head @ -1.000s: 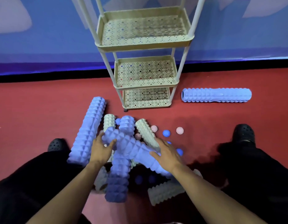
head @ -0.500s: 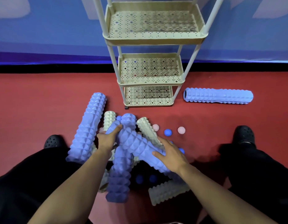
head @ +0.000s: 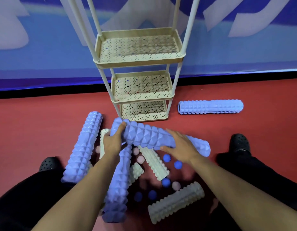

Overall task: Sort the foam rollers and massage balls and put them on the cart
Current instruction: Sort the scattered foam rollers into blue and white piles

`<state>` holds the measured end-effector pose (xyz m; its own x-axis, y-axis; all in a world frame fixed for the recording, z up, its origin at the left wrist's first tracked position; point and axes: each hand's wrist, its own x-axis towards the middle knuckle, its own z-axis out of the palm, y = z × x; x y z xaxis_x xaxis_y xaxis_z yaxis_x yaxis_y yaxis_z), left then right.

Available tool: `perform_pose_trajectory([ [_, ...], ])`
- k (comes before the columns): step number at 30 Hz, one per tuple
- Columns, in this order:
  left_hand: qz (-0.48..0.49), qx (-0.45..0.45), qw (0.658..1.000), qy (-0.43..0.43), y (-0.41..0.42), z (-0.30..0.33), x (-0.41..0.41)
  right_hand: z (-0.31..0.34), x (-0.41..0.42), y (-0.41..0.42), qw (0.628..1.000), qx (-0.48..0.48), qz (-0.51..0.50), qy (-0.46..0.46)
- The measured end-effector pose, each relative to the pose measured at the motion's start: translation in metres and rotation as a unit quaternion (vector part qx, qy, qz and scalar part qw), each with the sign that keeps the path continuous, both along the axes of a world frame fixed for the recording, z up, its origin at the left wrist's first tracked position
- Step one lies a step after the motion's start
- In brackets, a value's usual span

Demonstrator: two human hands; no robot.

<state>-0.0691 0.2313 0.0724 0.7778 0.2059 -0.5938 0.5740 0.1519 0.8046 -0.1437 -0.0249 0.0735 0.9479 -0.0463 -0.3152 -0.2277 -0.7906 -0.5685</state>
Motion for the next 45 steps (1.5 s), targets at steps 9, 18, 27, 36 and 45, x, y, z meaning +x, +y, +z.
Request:
perform_pose_trajectory([
  [9,-0.054,-0.003,0.998,-0.023,-0.098,0.005,0.001,0.019,0.016,-0.091,0.999,-0.035,0.016,0.034],
  [18,-0.095,-0.023,0.995,-0.017,-0.171,-0.022,0.011,-0.023,0.045,-0.192,0.990,-0.028,0.070,0.115],
  [27,-0.181,-0.021,0.983,0.028,-0.260,-0.084,0.044,-0.075,0.089,-0.295,0.978,-0.174,0.115,0.004],
  [36,-0.173,-0.066,0.980,0.069,-0.342,-0.176,0.082,-0.171,0.126,-0.379,0.968,-0.210,0.137,0.009],
  [45,-0.151,-0.050,0.983,0.096,-0.378,-0.254,0.102,-0.255,0.111,-0.422,0.969,-0.228,-0.031,0.090],
])
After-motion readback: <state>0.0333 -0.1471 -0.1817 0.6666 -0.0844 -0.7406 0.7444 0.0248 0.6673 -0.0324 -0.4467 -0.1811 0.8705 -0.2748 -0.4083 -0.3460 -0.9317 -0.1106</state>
